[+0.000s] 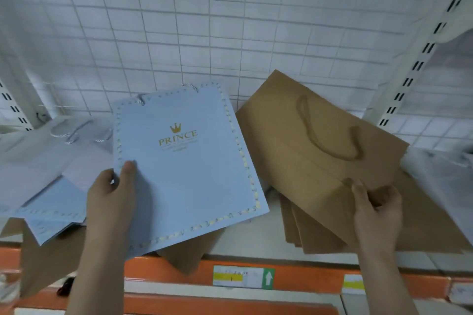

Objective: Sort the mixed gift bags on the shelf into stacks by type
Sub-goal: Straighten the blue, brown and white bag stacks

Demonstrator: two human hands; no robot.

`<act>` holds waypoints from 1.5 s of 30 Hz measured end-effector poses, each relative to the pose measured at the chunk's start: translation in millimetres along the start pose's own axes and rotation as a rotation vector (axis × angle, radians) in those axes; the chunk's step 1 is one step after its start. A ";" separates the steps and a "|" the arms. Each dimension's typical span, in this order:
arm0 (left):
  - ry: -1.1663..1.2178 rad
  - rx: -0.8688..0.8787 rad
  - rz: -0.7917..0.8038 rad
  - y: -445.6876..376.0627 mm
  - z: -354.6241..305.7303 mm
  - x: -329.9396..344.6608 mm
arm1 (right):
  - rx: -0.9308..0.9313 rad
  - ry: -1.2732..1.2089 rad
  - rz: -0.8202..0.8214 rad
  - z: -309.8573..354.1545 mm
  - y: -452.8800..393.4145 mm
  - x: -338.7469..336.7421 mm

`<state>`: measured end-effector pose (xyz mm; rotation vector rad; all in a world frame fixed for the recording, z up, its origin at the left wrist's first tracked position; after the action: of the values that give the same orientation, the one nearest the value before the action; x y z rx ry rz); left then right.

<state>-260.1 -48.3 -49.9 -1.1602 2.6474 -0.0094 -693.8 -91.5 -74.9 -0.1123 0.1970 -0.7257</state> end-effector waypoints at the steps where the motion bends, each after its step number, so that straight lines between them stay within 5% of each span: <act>1: -0.007 0.009 0.020 2.6 -3.3 9.0 | -0.018 0.042 0.016 0.0 -4.4 -5.4; 11: -0.044 0.022 0.134 60.6 -27.3 92.1 | -0.077 0.500 0.205 -6.0 -76.6 -73.2; 20: -0.077 0.011 0.136 141.7 -40.7 155.8 | -0.188 0.637 0.401 -27.4 -133.3 -93.9; 33: -0.131 -0.013 0.070 175.1 -47.4 174.3 | -0.302 0.857 0.407 -48.5 -147.4 -77.3; 45: -0.068 0.069 0.229 201.3 -78.9 245.4 | -0.506 0.633 0.237 -27.4 -176.4 -140.5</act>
<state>-583.7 -96.0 -49.9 -0.8158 2.6806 -0.0187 -916.6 -129.6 -52.0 -0.3340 0.9836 -0.4422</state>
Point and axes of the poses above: each hand's wrist, its own y-axis away from the middle knuckle, its own x-axis out of the palm, z = x × y, the point moved 7 cm from there along -y, towards the middle knuckle, and after that the axes turned 2 degrees about x, right-handed, at the moved point
